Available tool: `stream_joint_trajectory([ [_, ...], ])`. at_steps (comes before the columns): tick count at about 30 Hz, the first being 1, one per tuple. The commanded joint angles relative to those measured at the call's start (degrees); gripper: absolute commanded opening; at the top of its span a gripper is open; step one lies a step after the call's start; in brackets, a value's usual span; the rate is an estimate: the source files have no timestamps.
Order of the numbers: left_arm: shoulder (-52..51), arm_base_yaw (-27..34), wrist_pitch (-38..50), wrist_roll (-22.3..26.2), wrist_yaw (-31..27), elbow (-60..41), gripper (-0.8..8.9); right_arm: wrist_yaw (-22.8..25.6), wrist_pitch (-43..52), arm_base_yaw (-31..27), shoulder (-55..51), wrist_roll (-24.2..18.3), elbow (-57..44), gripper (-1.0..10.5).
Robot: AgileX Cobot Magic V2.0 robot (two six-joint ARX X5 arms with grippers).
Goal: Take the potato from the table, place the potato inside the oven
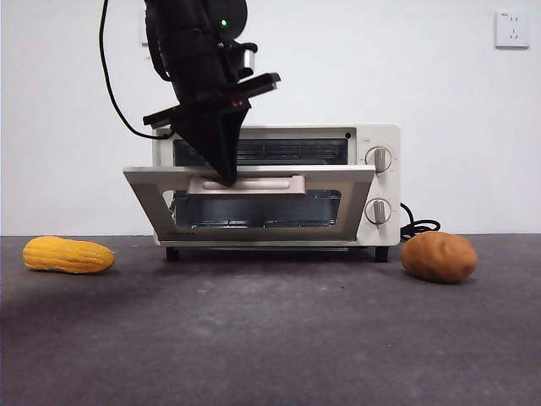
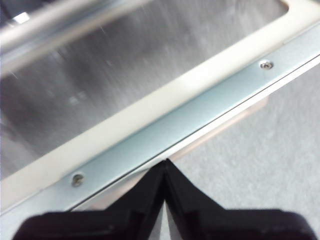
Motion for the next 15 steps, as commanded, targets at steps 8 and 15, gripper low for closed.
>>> stream_joint_trajectory([
  [8,1.92,-0.94,3.85,-0.04,-3.23,-1.18,-0.06,7.48,-1.38,0.07,-0.39,0.42,-3.96,-0.1],
  [15,1.92,-1.36,4.42,0.00,-3.21,-5.68,-0.06,8.79,-1.36,0.07,-0.72,-1.66,-11.78,-0.1],
])
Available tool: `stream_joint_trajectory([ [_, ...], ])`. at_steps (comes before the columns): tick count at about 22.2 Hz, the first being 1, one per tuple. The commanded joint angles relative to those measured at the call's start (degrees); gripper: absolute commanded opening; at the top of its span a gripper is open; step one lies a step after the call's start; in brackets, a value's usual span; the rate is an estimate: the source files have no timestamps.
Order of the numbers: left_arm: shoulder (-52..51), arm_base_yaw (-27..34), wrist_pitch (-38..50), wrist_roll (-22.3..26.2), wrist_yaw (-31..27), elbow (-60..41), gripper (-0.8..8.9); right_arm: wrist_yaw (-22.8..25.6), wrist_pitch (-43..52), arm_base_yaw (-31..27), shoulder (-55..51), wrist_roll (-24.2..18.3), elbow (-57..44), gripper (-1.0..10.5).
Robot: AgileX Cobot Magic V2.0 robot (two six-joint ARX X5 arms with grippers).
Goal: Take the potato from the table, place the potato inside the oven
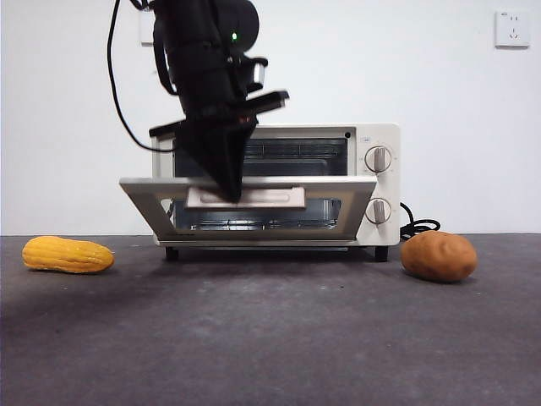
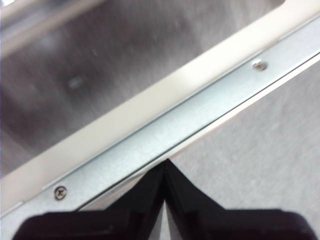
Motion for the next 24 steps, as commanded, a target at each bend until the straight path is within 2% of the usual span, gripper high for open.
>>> stream_joint_trajectory([
  [1,1.77,0.42,2.75,0.02,-1.92,-2.69,-0.06,0.28,-1.36,0.04,-0.31,-1.57,-1.92,-0.1],
  [7,1.77,0.44,5.22,-0.50,-1.90,-7.67,-0.06,0.92,-1.36,0.07,-0.31,-1.88,-2.64,-0.1],
  [14,1.77,0.11,4.20,-0.46,-1.75,-8.13,-0.06,2.80,-1.36,0.07,-0.28,-3.10,-2.71,-0.1],
  [18,0.66,-0.98,-1.11,0.52,0.26,-8.13,-0.06,8.28,-1.33,0.07,1.05,-5.46,-4.68,0.0],
  [21,-3.37,-2.16,-1.88,0.61,6.27,-8.13,-0.06,8.37,-1.33,0.04,6.19,-8.59,-5.53,0.1],
  [24,-10.64,-3.69,-2.23,0.59,7.13,-8.13,-0.06,8.39,-1.31,0.04,14.53,-13.44,-5.51,1.5],
])
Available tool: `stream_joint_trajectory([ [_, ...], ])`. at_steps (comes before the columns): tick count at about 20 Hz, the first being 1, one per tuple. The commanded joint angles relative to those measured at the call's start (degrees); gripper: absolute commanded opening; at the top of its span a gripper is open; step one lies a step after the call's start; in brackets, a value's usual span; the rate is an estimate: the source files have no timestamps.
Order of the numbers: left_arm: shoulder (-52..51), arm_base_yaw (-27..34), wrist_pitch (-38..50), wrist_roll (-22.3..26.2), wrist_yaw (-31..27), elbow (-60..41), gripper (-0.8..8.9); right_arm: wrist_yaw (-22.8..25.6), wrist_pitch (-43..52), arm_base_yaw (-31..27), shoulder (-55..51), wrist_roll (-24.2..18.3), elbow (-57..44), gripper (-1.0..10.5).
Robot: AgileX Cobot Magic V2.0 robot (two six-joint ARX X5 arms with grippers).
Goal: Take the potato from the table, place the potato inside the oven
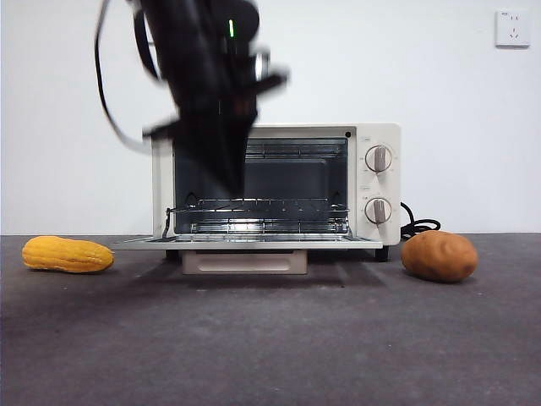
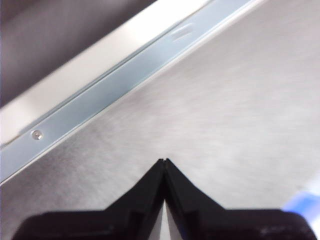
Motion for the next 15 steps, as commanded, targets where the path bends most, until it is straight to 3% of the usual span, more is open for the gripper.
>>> stream_joint_trajectory([
  [1,-6.08,-0.94,-0.55,0.57,0.26,-0.35,-0.06,0.31,-1.27,0.04,6.54,-4.74,-0.59,1.7],
  [3,-12.00,-1.40,-1.09,0.52,0.28,-0.35,-0.06,1.36,1.92,0.04,13.25,-6.73,-0.59,1.7],
  [5,-18.25,-1.49,-2.38,0.42,0.24,-0.35,-0.06,1.33,7.87,0.04,19.08,-7.13,-0.59,2.7],
  [8,-27.63,-1.49,-5.97,0.42,-2.21,-0.35,-0.06,1.33,13.62,-0.35,27.56,-8.35,-0.59,6.8],
  [12,-37.64,-1.49,-13.35,0.07,-9.18,-0.35,-0.06,1.05,17.18,-2.01,37.40,-13.05,-0.59,6.9],
  [15,-44.02,-1.49,-14.08,-0.50,-10.21,-0.48,-0.06,1.77,19.82,-3.80,42.69,-14.03,-0.59,6.9],
])
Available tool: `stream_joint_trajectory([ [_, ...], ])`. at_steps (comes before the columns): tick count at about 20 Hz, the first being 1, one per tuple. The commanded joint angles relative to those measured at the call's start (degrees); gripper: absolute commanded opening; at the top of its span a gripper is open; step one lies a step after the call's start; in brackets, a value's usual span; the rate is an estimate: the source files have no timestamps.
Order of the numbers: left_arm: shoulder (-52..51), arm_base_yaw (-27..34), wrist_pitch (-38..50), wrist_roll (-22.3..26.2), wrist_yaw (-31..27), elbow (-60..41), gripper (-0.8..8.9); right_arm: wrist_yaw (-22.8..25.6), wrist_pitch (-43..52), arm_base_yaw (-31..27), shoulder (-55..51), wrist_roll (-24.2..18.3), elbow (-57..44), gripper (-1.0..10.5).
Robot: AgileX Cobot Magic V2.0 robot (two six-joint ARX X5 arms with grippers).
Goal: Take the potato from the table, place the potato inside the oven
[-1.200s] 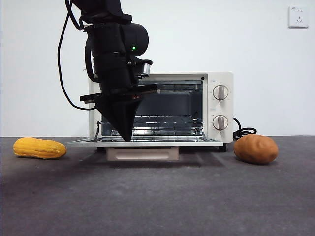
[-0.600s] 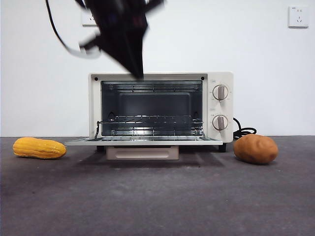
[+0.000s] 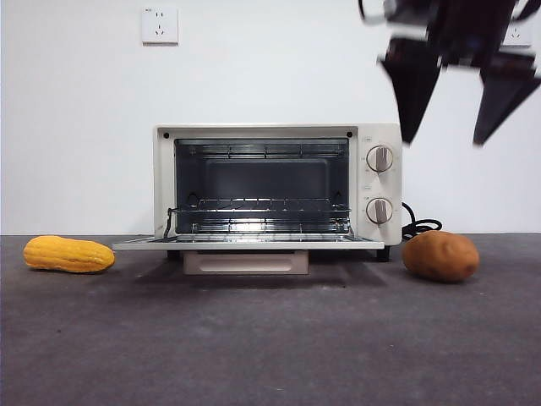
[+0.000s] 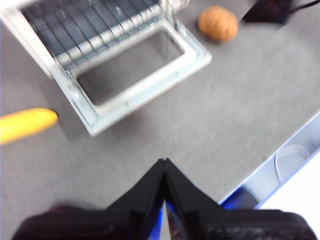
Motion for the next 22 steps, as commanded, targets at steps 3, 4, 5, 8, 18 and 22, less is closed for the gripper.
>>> stream_joint_trajectory([
  [3,-8.33,-0.20,0.24,-2.36,-0.24,-0.44,-0.06,-1.14,4.35,-2.56,5.44,-1.73,-0.39,6.9],
  [4,-9.84,-0.20,0.24,-2.69,-0.24,-0.44,-0.06,-1.66,5.40,-3.10,6.34,-1.75,-0.39,6.9],
  [5,-11.13,-0.20,0.24,-2.82,-0.24,-0.44,-0.06,-1.86,6.05,-3.63,7.19,-1.79,-0.39,6.9],
  [8,-14.38,-0.20,0.24,-3.85,-0.20,-0.44,-0.06,-2.49,7.30,-5.22,10.01,-1.97,-0.39,6.9],
  [18,-16.17,-0.20,0.24,-5.55,-0.02,-0.44,-0.06,-7.39,13.27,-6.36,20.50,-0.17,-0.39,6.9],
  [22,-16.15,-0.20,0.24,-5.60,-0.04,-0.44,-0.06,-7.17,16.65,-6.38,21.68,1.25,-0.39,6.1],
])
